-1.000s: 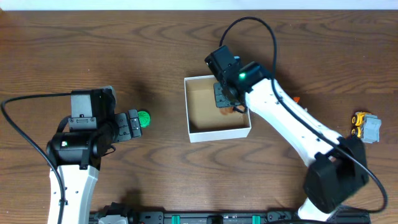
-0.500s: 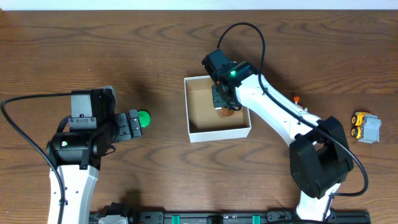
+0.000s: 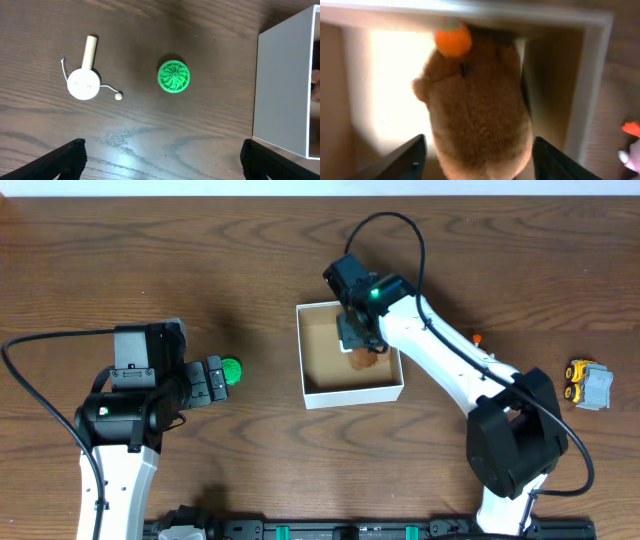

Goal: Pack container
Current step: 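Carry the bear into the white box and open the right gripper, then move the right gripper to the yellow-grey toy truck and grasp it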

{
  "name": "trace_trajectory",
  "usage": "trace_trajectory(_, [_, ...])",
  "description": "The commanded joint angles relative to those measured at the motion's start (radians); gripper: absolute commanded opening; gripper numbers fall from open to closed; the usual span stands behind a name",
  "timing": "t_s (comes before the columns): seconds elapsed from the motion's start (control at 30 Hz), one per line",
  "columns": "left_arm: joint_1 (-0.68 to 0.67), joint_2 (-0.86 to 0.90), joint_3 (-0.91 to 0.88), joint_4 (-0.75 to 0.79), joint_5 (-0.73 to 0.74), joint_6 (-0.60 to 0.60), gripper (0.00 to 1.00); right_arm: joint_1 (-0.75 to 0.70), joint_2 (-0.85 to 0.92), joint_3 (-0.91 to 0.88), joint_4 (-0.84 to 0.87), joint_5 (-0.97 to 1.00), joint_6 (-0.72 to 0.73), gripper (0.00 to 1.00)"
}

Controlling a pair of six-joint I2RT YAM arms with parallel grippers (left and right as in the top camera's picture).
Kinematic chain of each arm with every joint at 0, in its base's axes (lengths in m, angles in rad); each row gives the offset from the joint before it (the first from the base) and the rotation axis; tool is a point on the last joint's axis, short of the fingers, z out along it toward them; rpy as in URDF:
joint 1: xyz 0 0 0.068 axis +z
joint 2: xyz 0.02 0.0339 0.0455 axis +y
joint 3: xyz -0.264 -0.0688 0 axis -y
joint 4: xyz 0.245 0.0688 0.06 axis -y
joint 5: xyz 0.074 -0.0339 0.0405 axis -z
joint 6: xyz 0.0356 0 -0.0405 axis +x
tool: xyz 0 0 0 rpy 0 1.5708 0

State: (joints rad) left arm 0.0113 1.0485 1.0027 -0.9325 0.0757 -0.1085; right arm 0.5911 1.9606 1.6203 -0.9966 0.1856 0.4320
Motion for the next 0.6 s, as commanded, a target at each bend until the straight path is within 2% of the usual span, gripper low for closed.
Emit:
trace_trajectory(0.0, [0.005, 0.003, 0.017, -0.003, 0.003, -0.010, 0.98, -0.039, -0.109, 0.111, -0.037, 0.051, -0.063, 0.75])
trace_trajectory(0.13, [0.005, 0.003, 0.017, -0.002, 0.003, -0.010, 0.98, -0.130, -0.214, 0.177, -0.101, 0.079, -0.026, 0.79])
trace_trajectory(0.2, [0.005, 0.003, 0.017, -0.002, 0.003, -0.010, 0.98, -0.208, -0.268, 0.177, -0.131, 0.079, 0.012, 0.88])
trace_trajectory(0.37, [0.005, 0.003, 0.017, -0.002, 0.003, -0.010, 0.98, -0.506, -0.341, 0.177, -0.262, 0.064, 0.046, 0.99])
trace_trajectory(0.57, [0.005, 0.003, 0.017, -0.002, 0.003, -0.010, 0.98, -0.855, -0.337, 0.103, -0.288, -0.023, -0.113, 0.99])
